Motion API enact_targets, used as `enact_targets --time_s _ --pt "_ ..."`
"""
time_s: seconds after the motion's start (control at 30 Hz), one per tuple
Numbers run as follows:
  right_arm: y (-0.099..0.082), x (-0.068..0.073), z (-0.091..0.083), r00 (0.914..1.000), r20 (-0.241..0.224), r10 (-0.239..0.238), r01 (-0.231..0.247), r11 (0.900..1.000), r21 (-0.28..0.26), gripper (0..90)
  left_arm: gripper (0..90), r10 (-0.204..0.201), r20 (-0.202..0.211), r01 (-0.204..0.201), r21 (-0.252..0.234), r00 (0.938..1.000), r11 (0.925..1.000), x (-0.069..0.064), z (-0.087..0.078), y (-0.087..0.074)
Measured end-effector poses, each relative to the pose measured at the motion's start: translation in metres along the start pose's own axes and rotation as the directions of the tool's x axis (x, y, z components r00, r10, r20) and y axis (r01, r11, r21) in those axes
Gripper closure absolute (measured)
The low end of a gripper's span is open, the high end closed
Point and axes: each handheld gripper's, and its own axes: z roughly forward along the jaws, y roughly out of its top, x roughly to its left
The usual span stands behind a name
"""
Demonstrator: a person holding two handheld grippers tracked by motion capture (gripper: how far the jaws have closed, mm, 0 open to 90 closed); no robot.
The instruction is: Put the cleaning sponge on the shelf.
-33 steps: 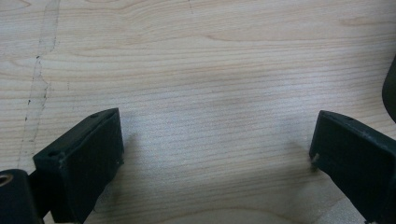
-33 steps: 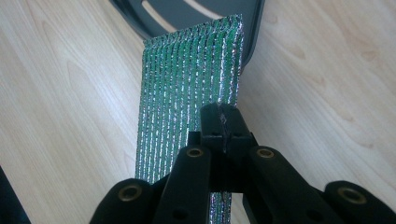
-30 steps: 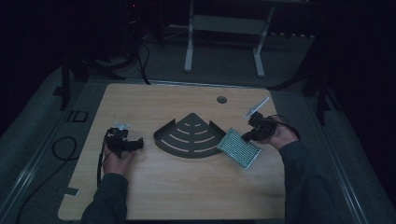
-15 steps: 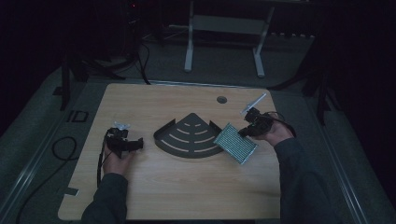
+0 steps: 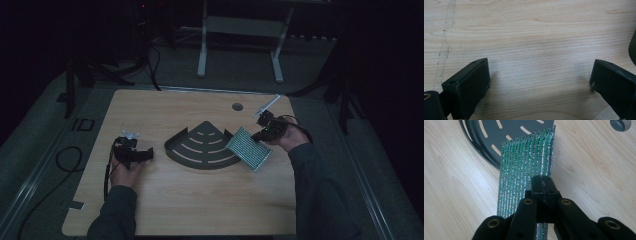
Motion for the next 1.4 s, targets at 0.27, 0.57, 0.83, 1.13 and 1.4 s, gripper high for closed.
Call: enact_targets --time_s 0.27,0.57,0.83,1.13,1.4 --pt "0.011 0.000 -0.001 0.9999 0.016 -0.004 0.004 0.9999 -0.017 89.8 3.0 0.000 0.001 0.000 0.001 1.0000 1.0000 0.000 0.000 0.000" --pt "0.023 0.000 -0.001 0.9997 0.023 -0.004 0.005 0.9995 -0.031 89.8 3.1 0.001 0.001 -0.001 0.000 1.0000 1.0000 0.000 0.000 0.000" --pt "0.031 0.000 0.002 0.9995 0.031 -0.001 0.003 0.9991 -0.042 89.8 3.0 0.001 0.001 -0.001 0.000 1.0000 1.0000 0.000 0.000 0.000" --pt "0.037 -0.001 0.005 0.9989 0.045 0.015 -0.013 0.9982 -0.058 89.8 3.0 0.001 0.001 -0.001 0.000 1.0000 1.0000 0.000 0.000 0.000" --pt "0.046 0.000 0.012 0.9985 0.052 0.021 -0.018 0.9982 -0.057 89.8 3.0 0.001 0.001 -0.001 0.000 1.0000 1.0000 0.000 0.000 0.000"
